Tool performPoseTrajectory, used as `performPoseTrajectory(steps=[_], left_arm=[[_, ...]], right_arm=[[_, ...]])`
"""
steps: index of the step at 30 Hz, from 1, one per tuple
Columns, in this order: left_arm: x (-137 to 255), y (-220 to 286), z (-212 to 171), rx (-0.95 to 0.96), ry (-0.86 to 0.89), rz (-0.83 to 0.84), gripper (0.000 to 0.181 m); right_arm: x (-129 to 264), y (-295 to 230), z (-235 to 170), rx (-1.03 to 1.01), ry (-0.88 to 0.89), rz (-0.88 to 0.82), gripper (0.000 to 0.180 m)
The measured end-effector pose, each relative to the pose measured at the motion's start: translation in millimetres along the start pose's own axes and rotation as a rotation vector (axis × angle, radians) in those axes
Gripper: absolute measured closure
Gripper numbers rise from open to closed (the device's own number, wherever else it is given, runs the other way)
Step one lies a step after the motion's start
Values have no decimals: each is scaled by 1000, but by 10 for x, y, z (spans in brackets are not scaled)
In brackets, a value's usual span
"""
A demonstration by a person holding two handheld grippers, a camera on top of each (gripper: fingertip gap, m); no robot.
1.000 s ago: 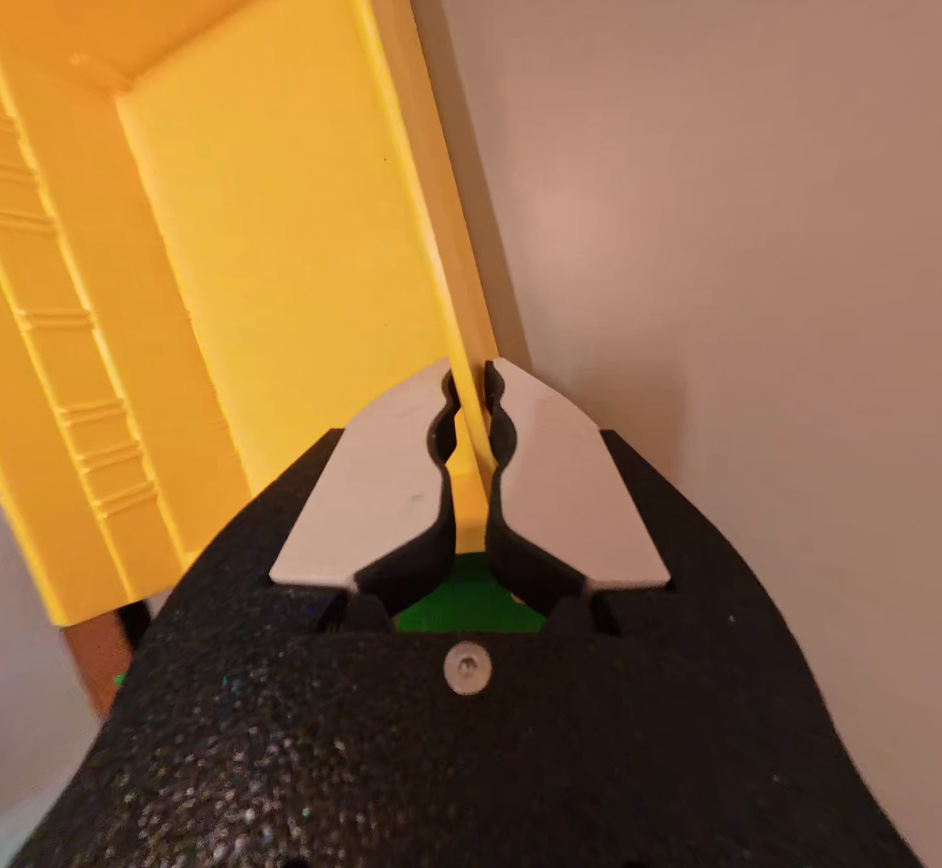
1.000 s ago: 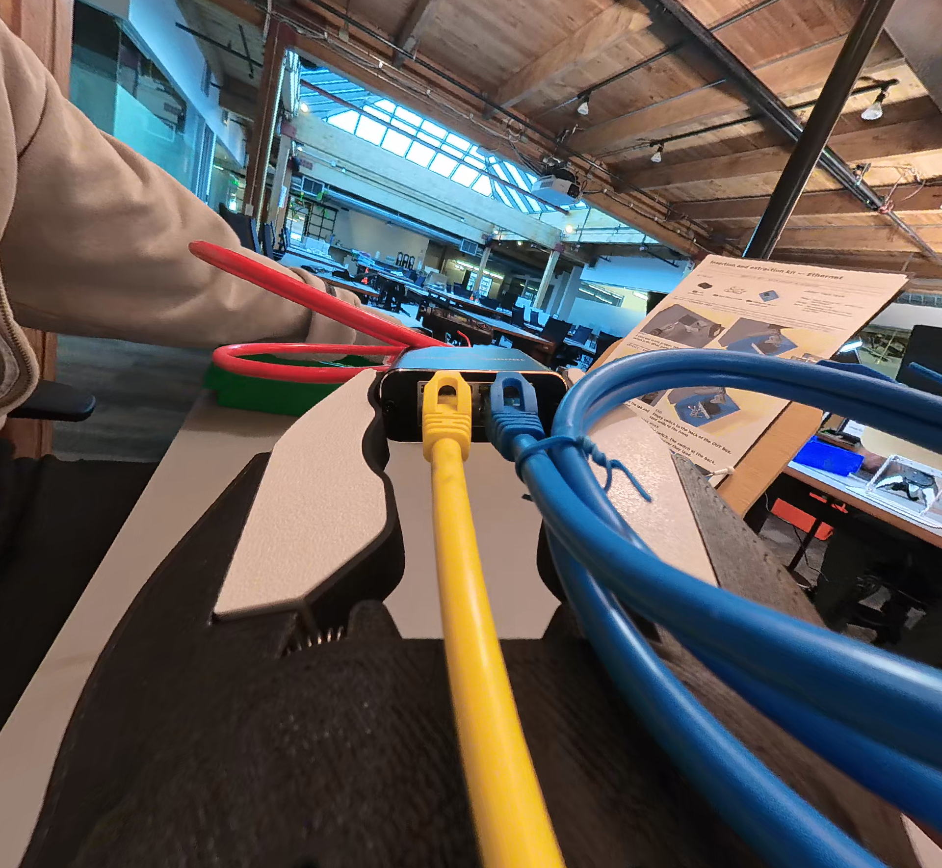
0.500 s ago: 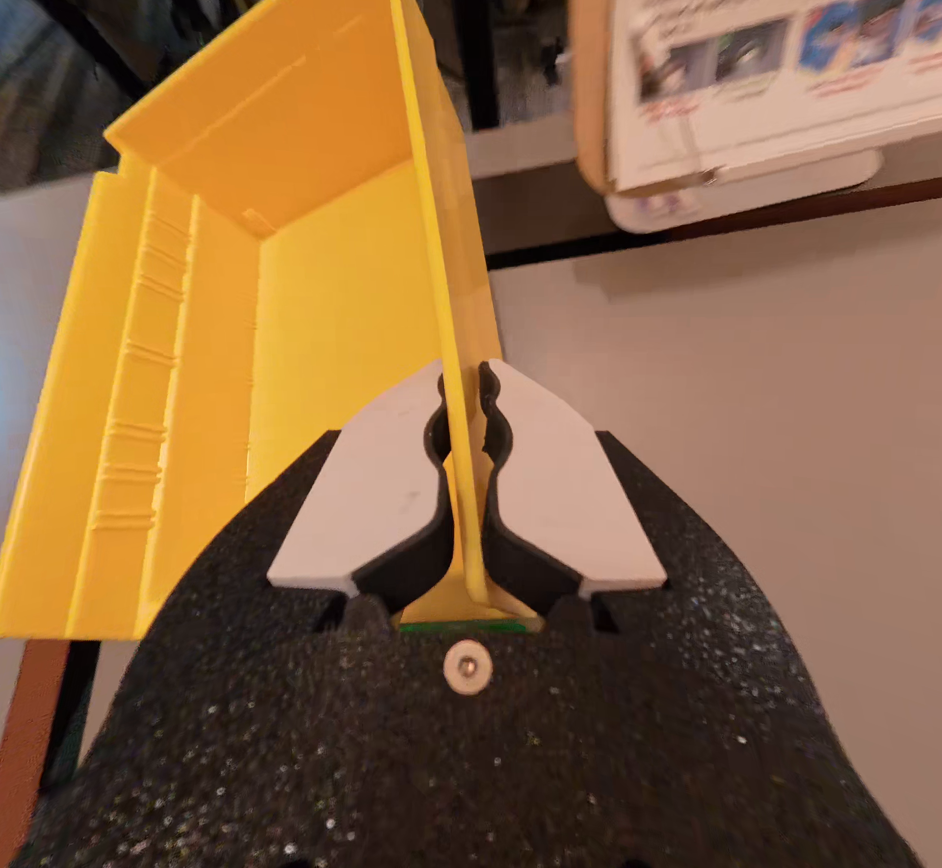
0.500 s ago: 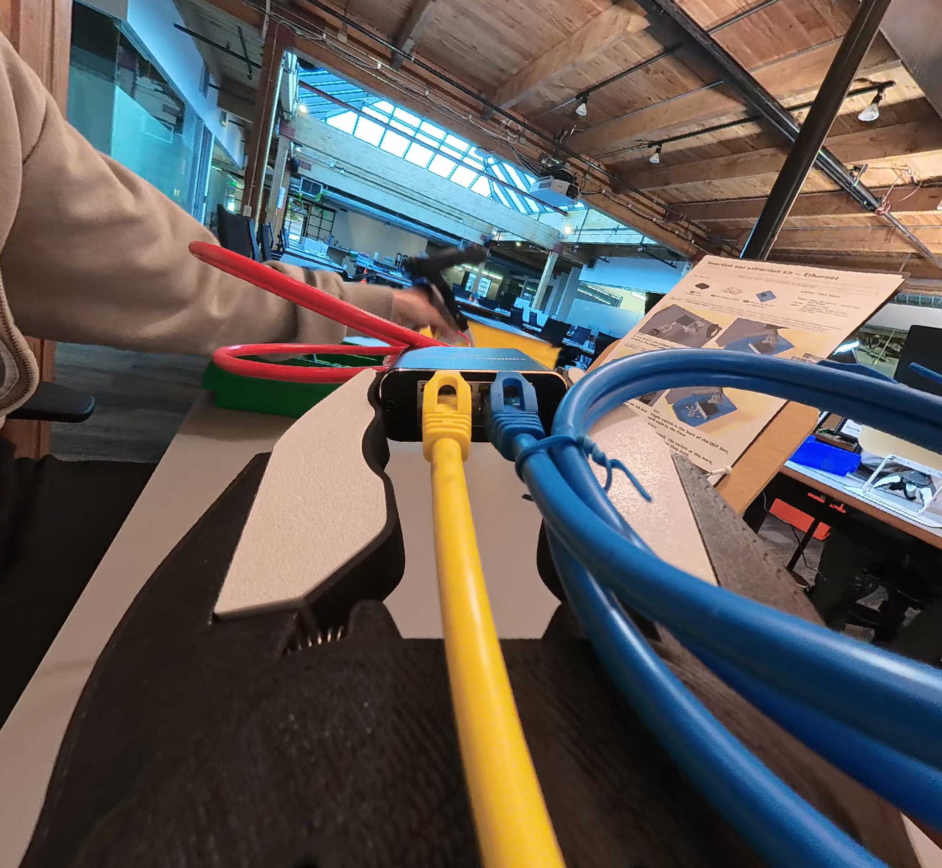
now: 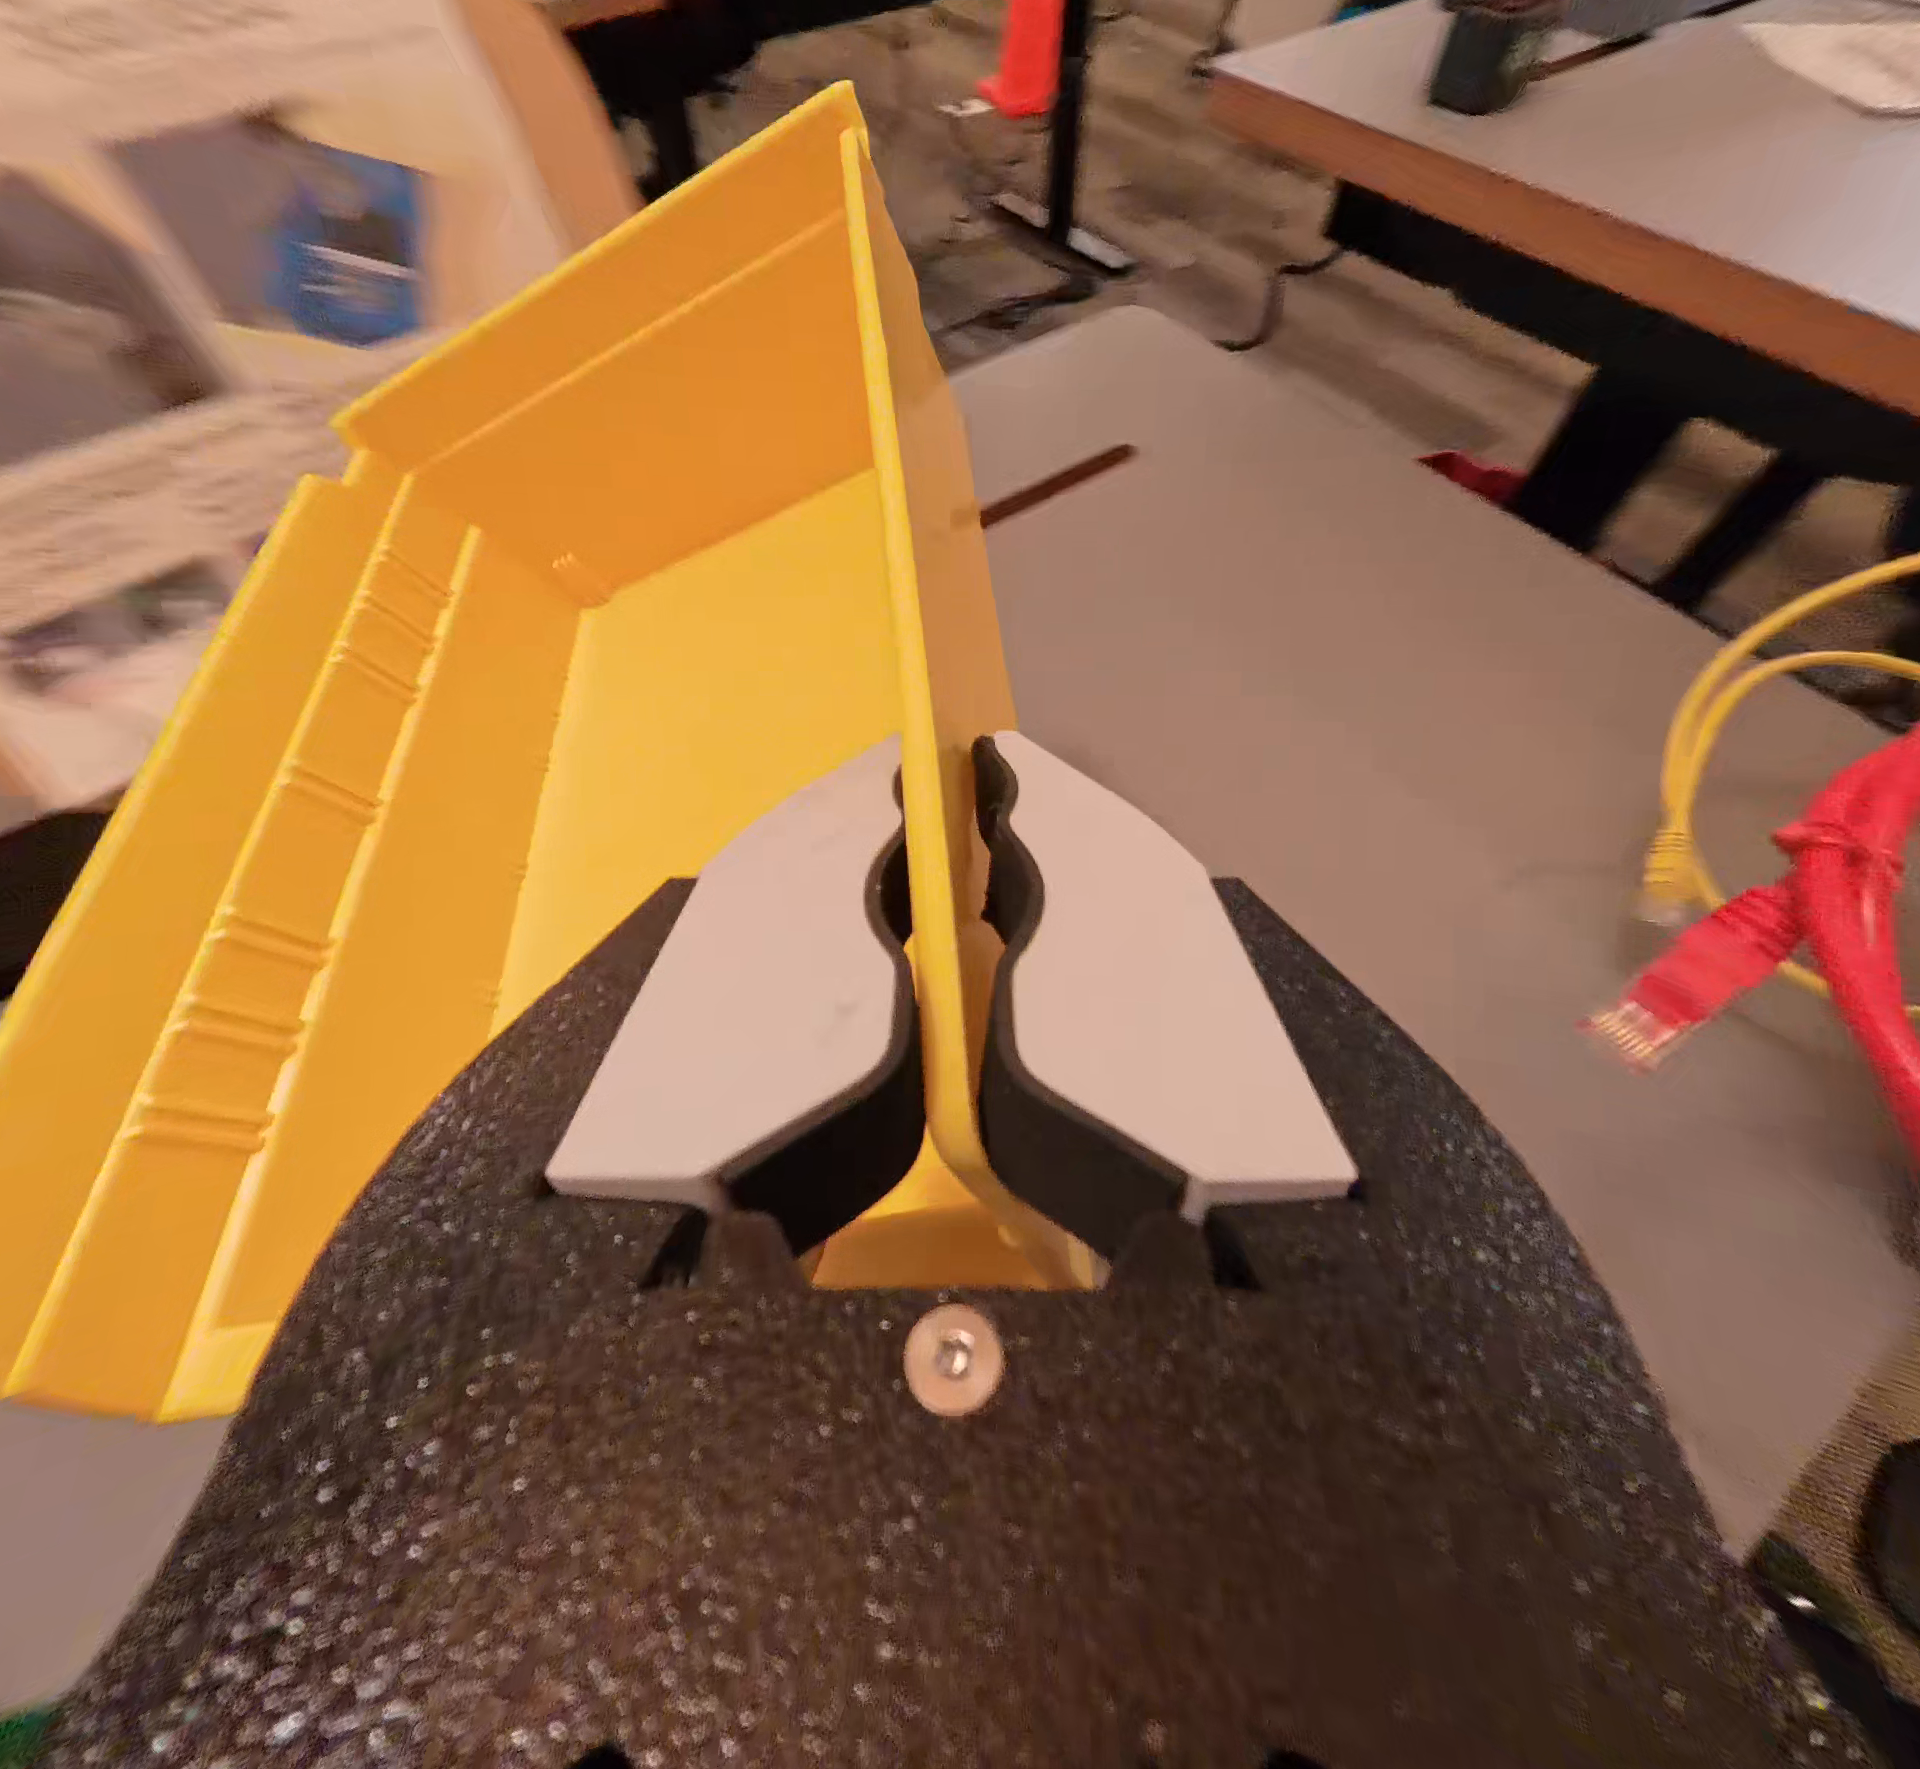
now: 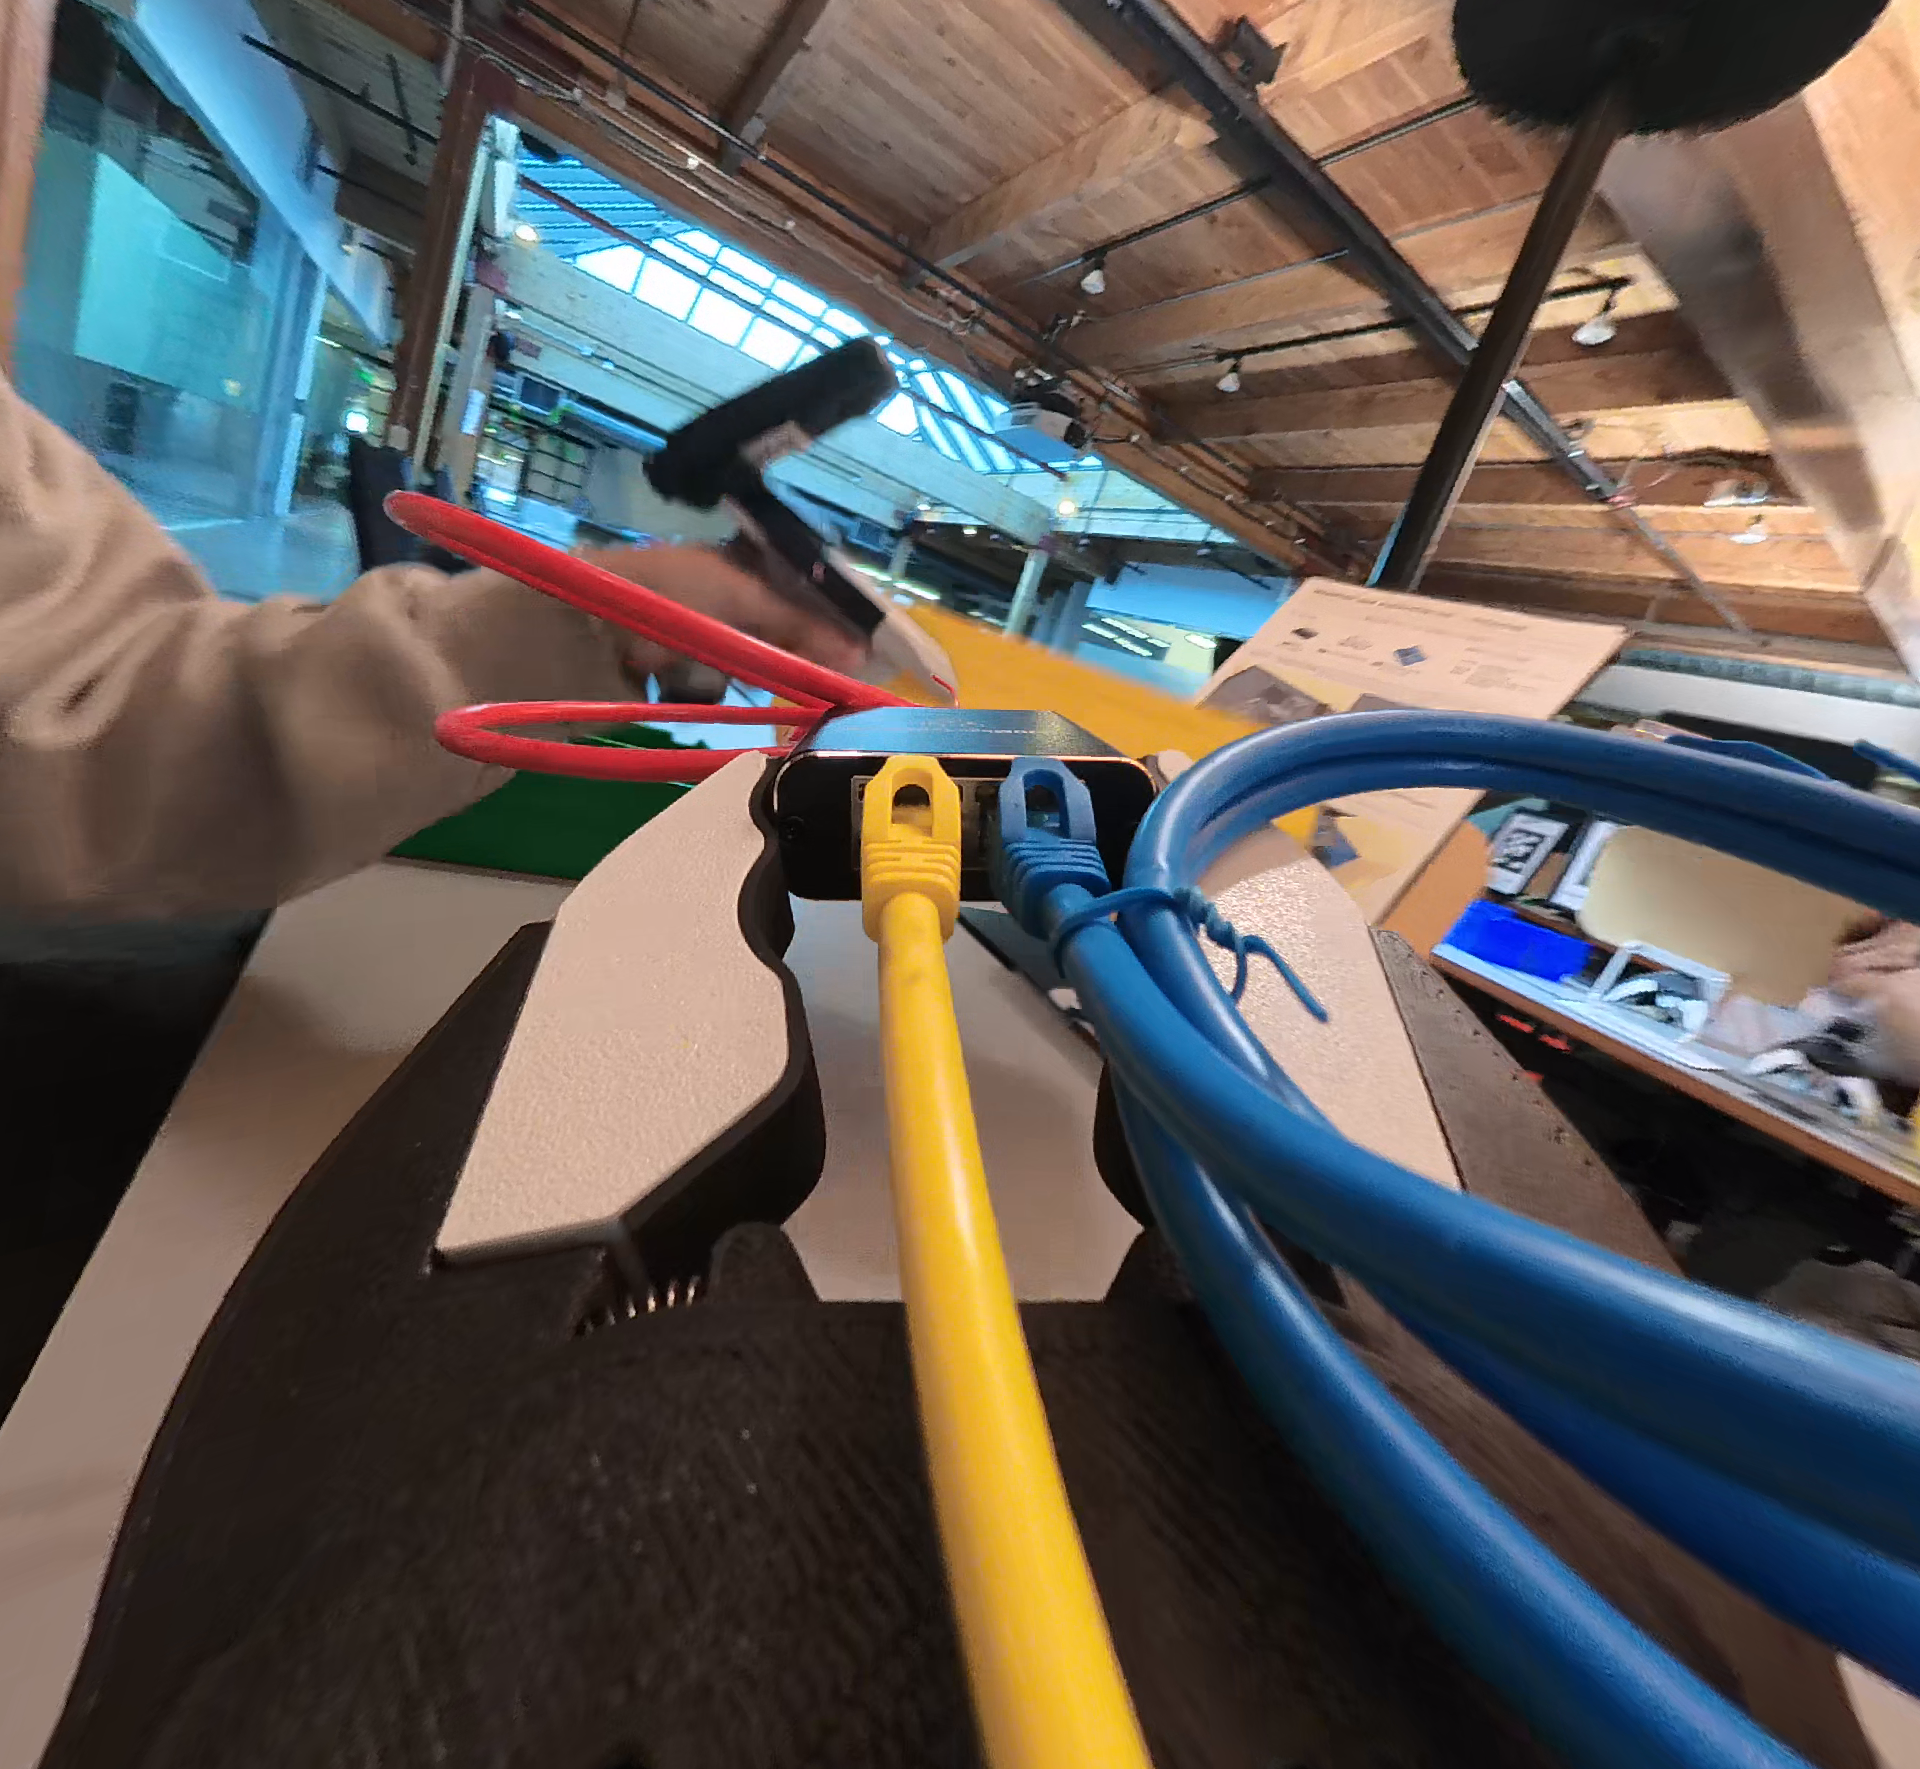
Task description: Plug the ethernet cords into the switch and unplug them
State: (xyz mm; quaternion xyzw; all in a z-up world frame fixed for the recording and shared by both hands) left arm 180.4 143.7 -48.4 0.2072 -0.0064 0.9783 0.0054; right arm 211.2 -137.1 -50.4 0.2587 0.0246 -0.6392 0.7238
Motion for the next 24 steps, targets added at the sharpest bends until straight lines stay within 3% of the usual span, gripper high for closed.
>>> performPoseTrajectory(steps=[6, 13, 20, 24], left_arm=[[-1237, 1062, -267, 30, -79, -147, 175], [-2501, 1839, -312, -44, -134, -92, 175], [-3041, 2345, -404, -17, -148, -167, 176], [-3003, 2415, -466, -77, -83, -205, 160]], right_arm=[[322, 77, 185, 48, 28, -76, 116], [693, 192, 274, 67, 62, -165, 116], [689, 230, 189, 45, 65, -162, 116], [618, 217, 157, 40, 57, -143, 116]])
Point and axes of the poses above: each gripper's, where its closed fingertips meet, x back along the fingers, z out of its top, y = z × x across the jaws, the point moved 2 cm from there along x, back along the fingers, and after that the axes turned 1 degree about x, right-handed, at the moved point
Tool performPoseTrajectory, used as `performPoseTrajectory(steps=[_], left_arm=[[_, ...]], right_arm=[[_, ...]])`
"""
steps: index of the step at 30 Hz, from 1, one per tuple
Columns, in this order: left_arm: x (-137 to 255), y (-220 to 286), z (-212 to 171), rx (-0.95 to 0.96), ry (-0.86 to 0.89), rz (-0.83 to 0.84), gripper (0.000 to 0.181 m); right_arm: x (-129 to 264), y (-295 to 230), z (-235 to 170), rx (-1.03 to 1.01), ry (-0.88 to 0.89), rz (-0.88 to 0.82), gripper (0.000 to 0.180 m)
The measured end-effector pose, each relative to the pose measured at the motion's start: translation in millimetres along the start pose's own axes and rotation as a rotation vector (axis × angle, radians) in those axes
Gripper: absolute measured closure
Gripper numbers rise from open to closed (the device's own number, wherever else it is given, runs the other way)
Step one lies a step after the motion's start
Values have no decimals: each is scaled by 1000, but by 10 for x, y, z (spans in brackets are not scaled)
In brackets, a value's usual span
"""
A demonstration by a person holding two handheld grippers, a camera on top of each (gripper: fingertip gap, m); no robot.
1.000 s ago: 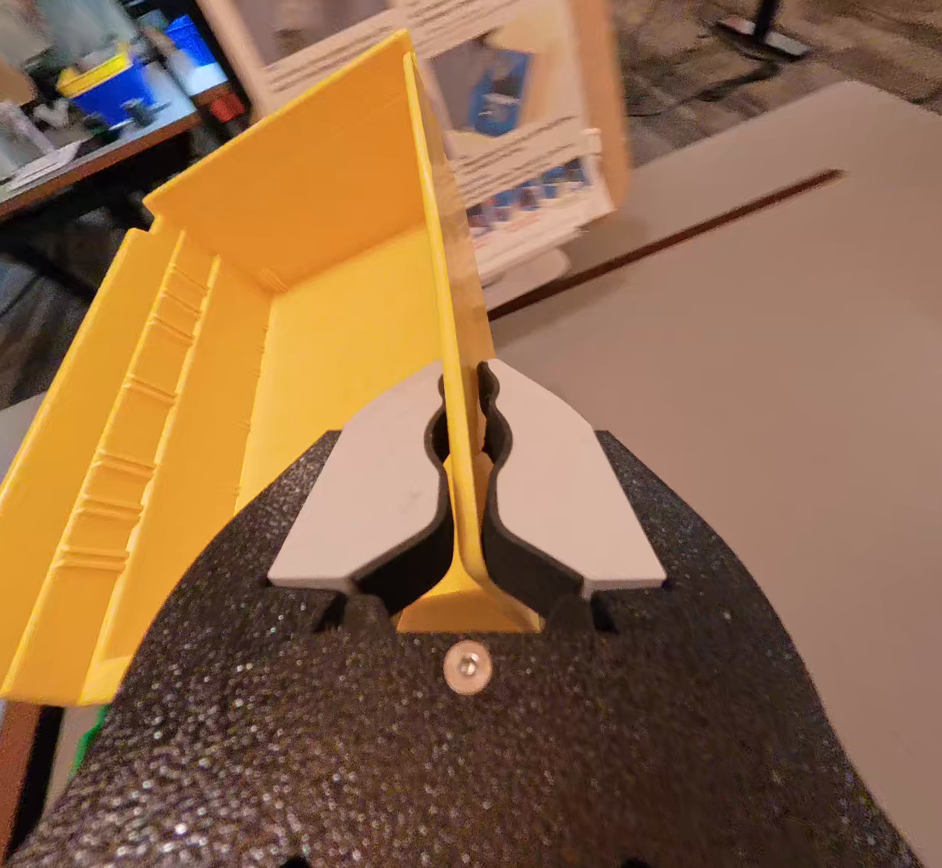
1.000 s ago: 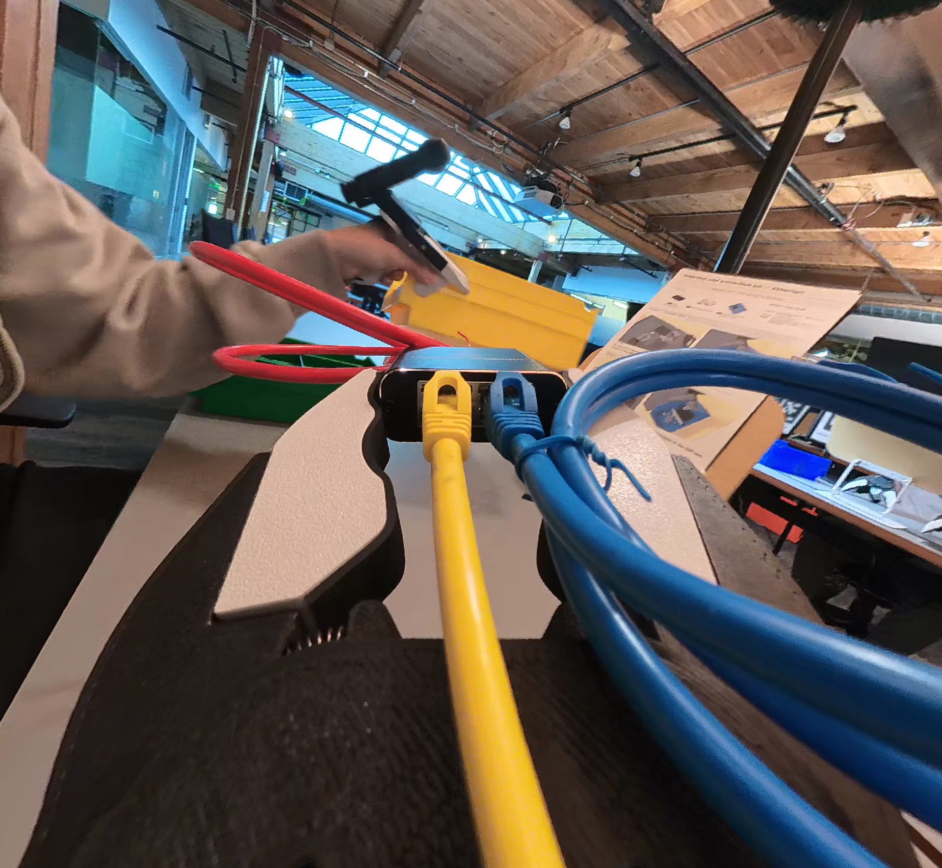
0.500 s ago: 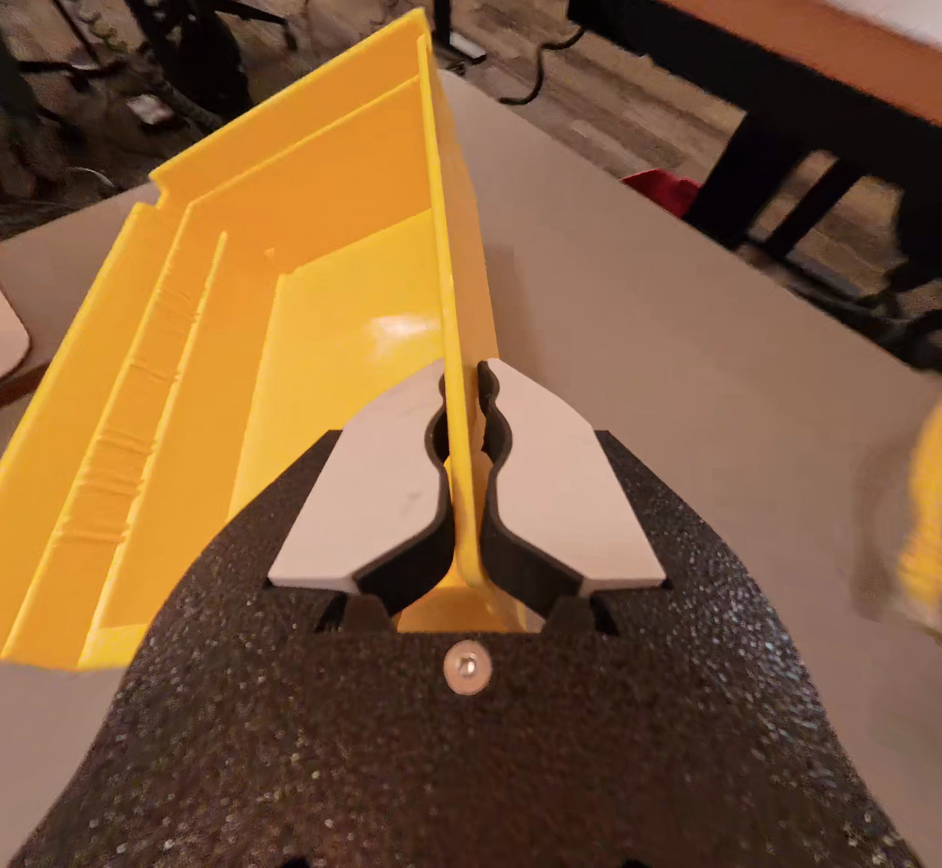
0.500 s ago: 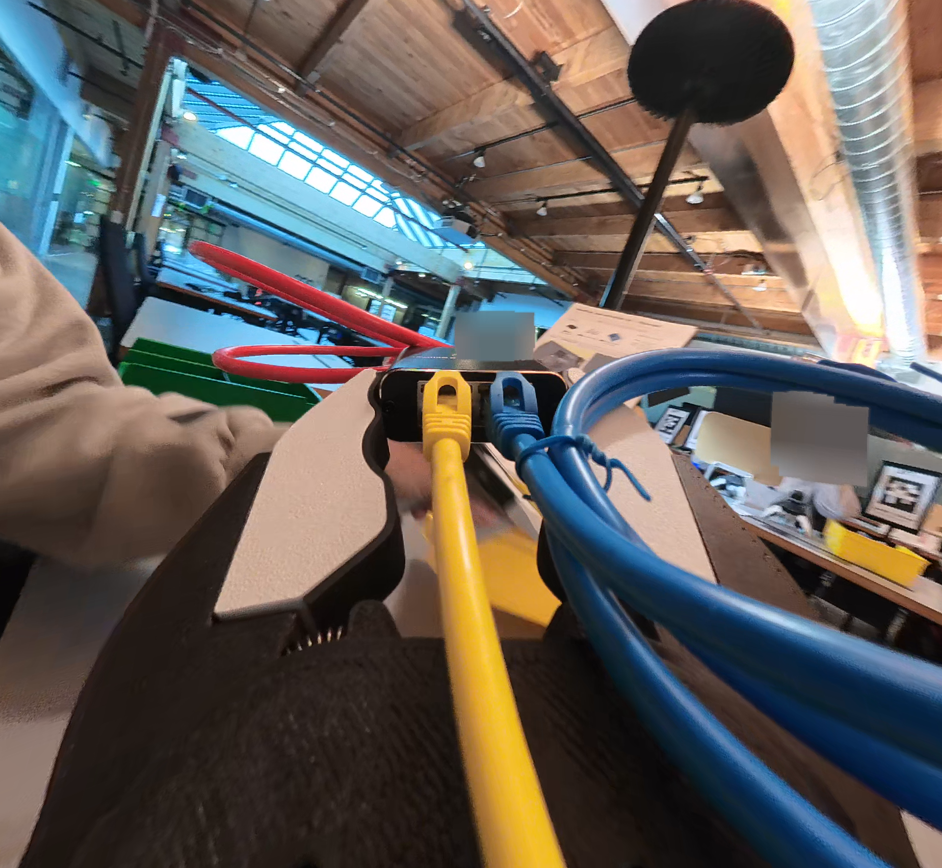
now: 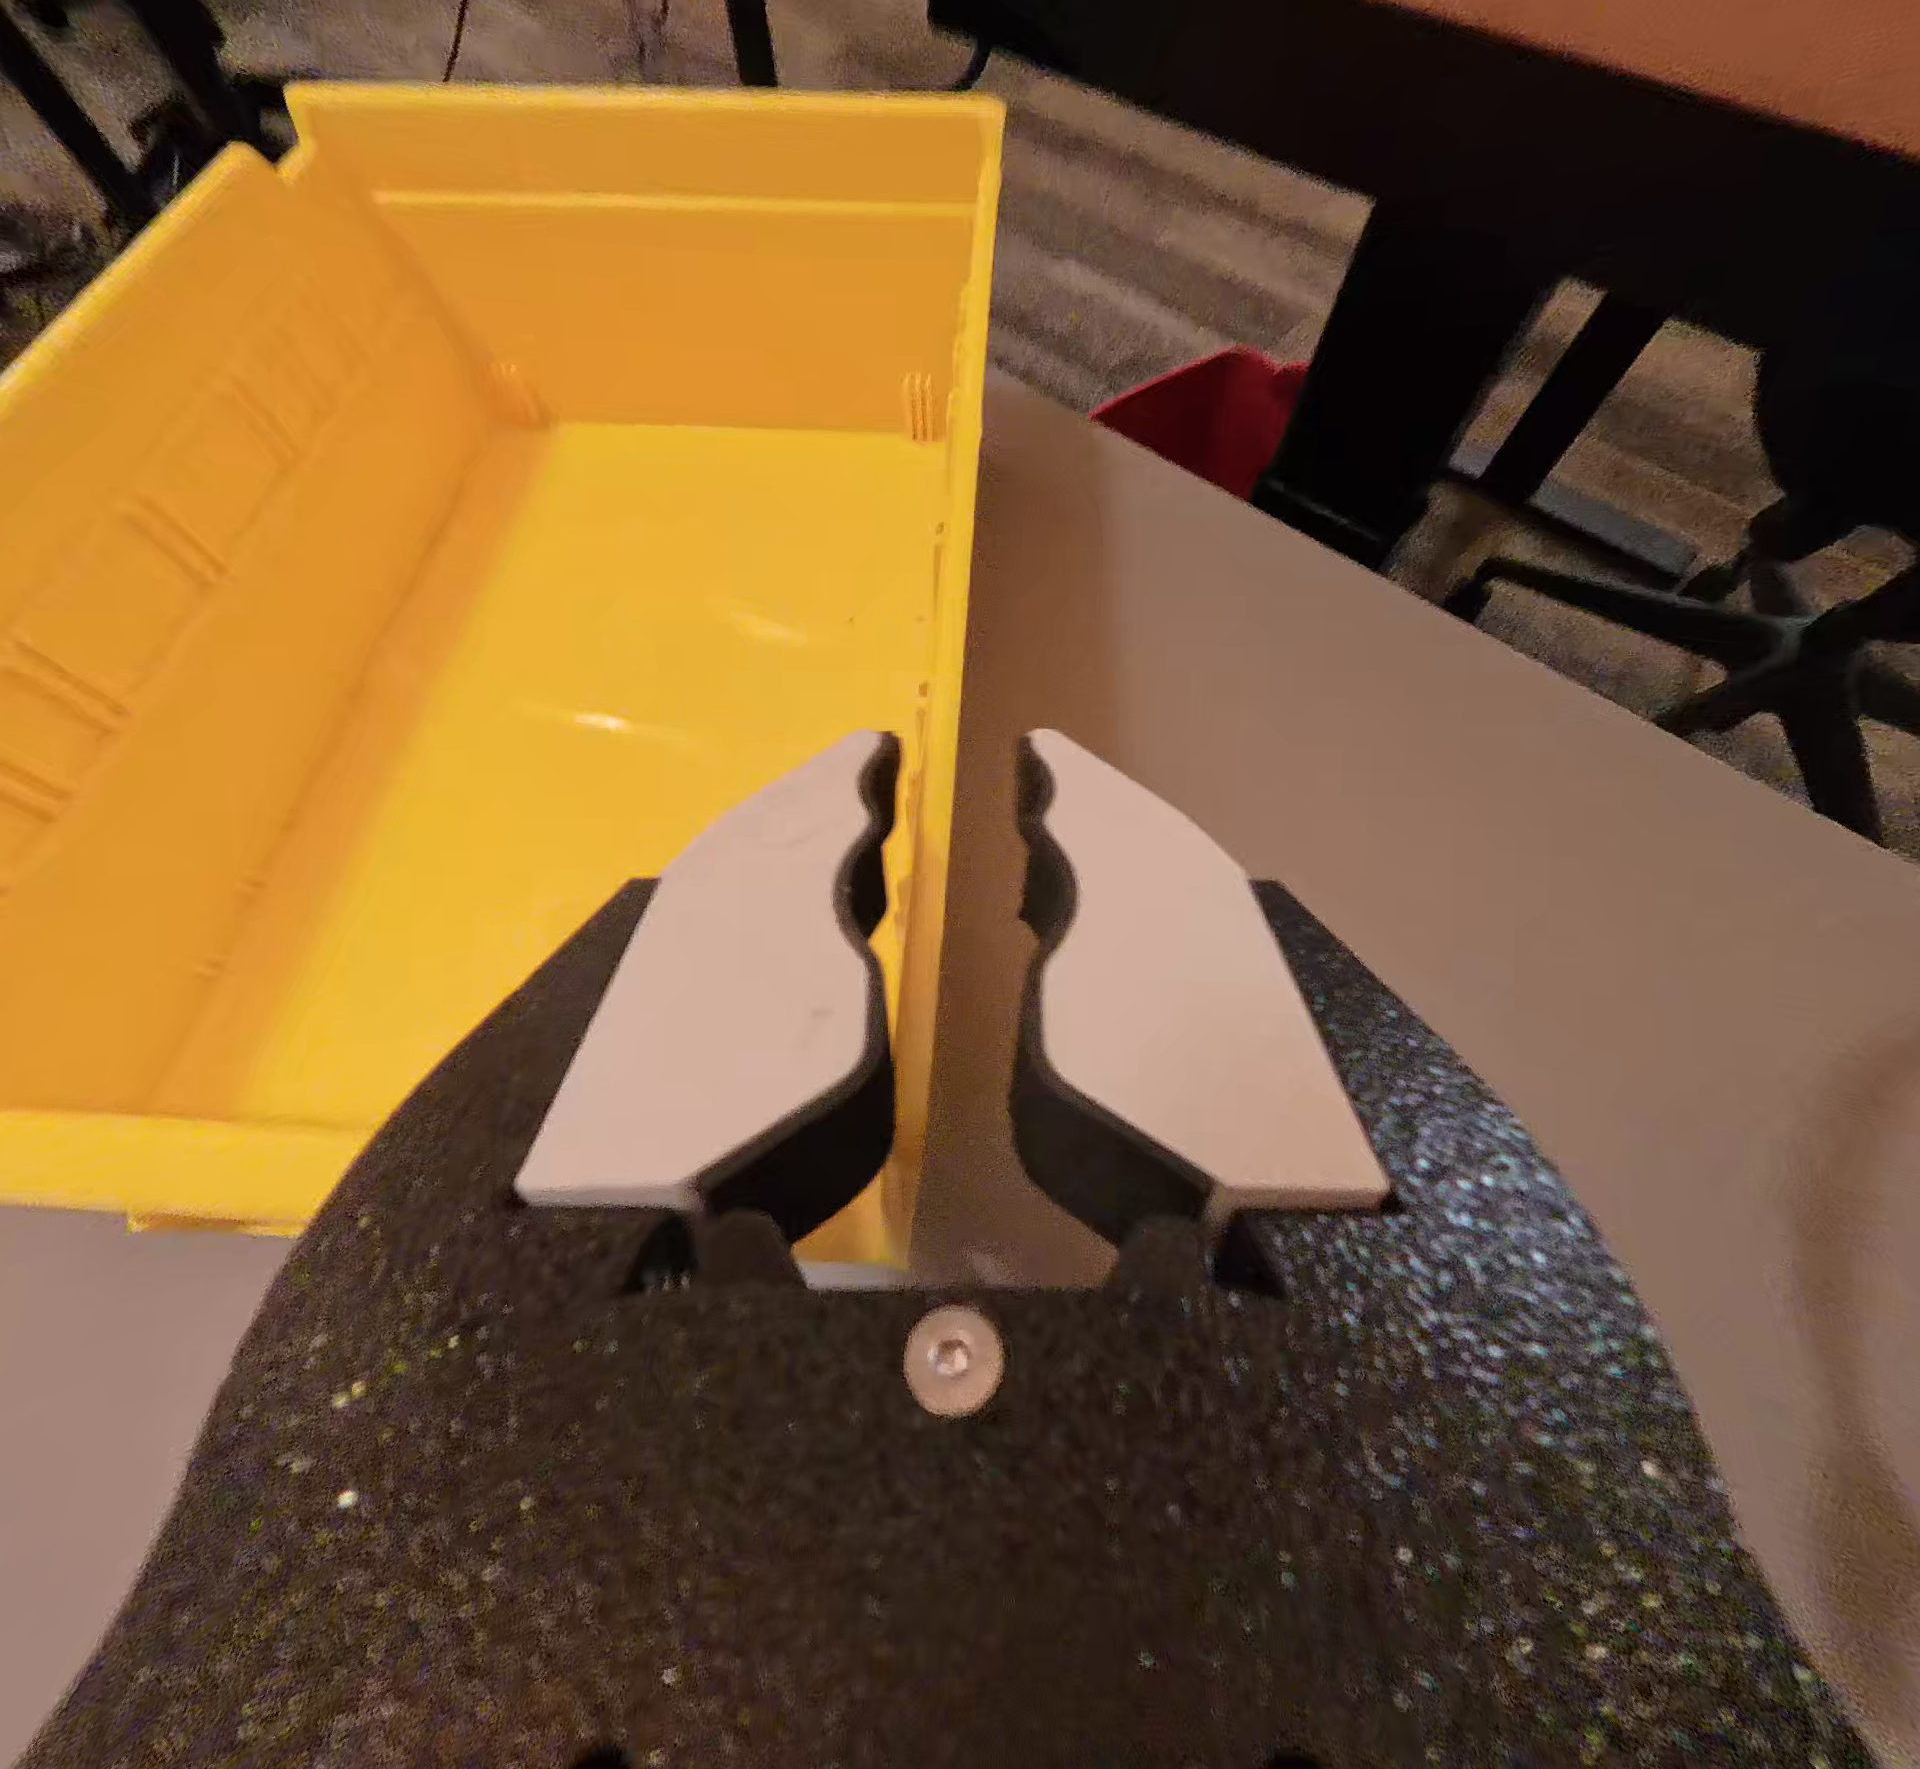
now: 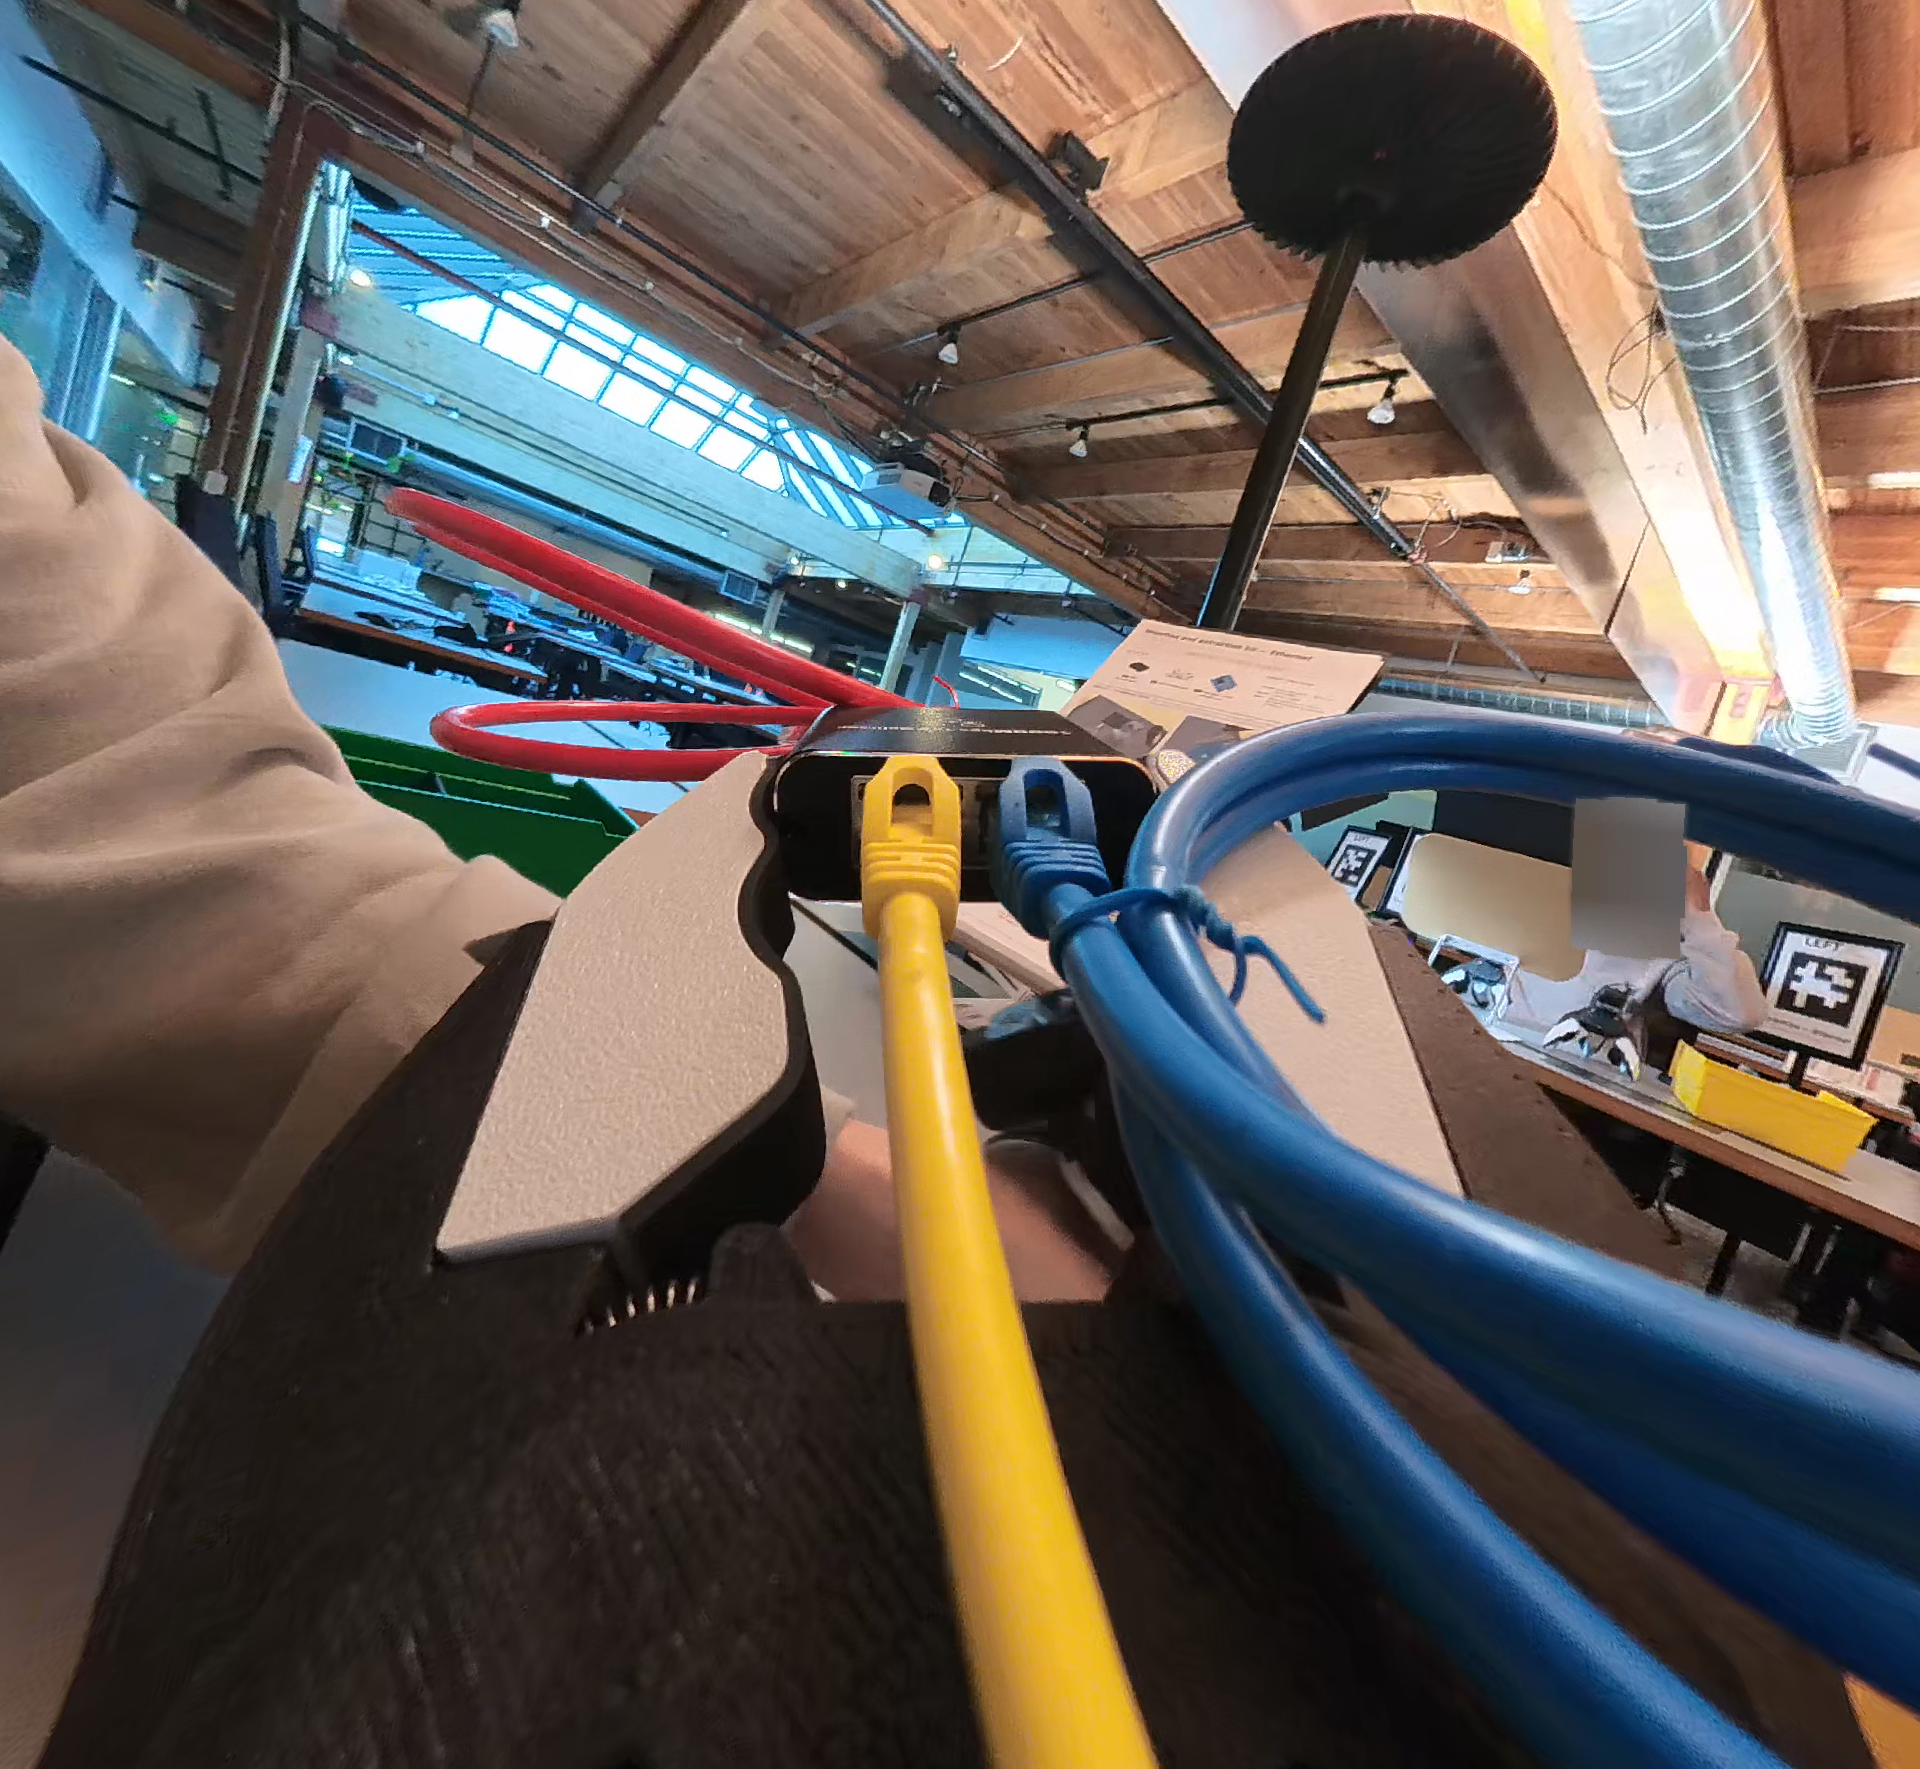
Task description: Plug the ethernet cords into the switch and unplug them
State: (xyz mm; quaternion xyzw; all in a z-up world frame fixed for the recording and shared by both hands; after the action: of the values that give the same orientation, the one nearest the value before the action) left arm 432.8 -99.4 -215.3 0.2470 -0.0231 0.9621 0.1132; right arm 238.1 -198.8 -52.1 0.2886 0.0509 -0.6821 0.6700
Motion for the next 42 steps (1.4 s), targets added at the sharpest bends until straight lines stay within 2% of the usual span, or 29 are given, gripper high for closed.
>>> performPoseTrajectory(steps=[4, 7, 10, 14, 16, 18, 20, 23, 25, 27, 30, 34, 38, 42], left_arm=[[375, -39, -25, -15, 59, -52, 105], [1077, -413, -184, -10, 85, -14, 98], [2203, -1130, -528, 59, 97, 128, 98], [4044, -2061, -1388, 30, -68, 519, 97], [4880, -2301, -1820, 101, -158, 670, 98], [5495, -2368, -2213, 199, -223, 741, 99], [5850, -2348, -2619, 294, -308, 758, 99], [5911, -2365, -3094, 346, -367, 730, 104], [5749, -2403, -3302, 315, -405, 661, 144], [5624, -2584, -3362, 249, -397, 682, 175], [5488, -2976, -3255, 203, -411, 708, 175], [5106, -3865, -3070, 209, -385, 739, 175], [4669, -4749, -2833, 321, -337, 742, 177], [4316, -5137, -2642, 383, -303, 747, 177]], right_arm=[[-29, -14, -21, -6, -10, 5, 116], [-62, -33, -42, -5, -25, 12, 116], [-147, -46, -114, -24, -31, 24, 116], [-331, -38, -286, -59, -52, 20, 115], [-444, -51, -378, -67, -75, 19, 115], [-561, -84, -456, -75, -93, 24, 115], [-677, -137, -520, -81, -110, 41, 115], [-826, -218, -607, -71, -155, 70, 115], [-901, -263, -624, -63, -170, 84, 115], [-953, -309, -610, -57, -171, 102, 115], [-990, -352, -582, -44, -172, 118, 115], [-1002, -360, -576, -36, -178, 125, 115], [-987, -356, -531, -25, -176, 123, 115], [-939, -343, -480, -5, -183, 115, 116]])
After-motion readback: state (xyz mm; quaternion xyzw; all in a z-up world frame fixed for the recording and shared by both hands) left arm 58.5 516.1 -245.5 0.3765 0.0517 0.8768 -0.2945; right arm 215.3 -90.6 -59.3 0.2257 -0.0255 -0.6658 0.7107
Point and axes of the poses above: each gripper's, where its closed fingertips meet, x back along the fingers, z out of its top, y = z × x across the jaws, the point moved 2 cm from there along x, back along the fingers, and after that the axes turned 1 degree about x, right-handed, at the moved point
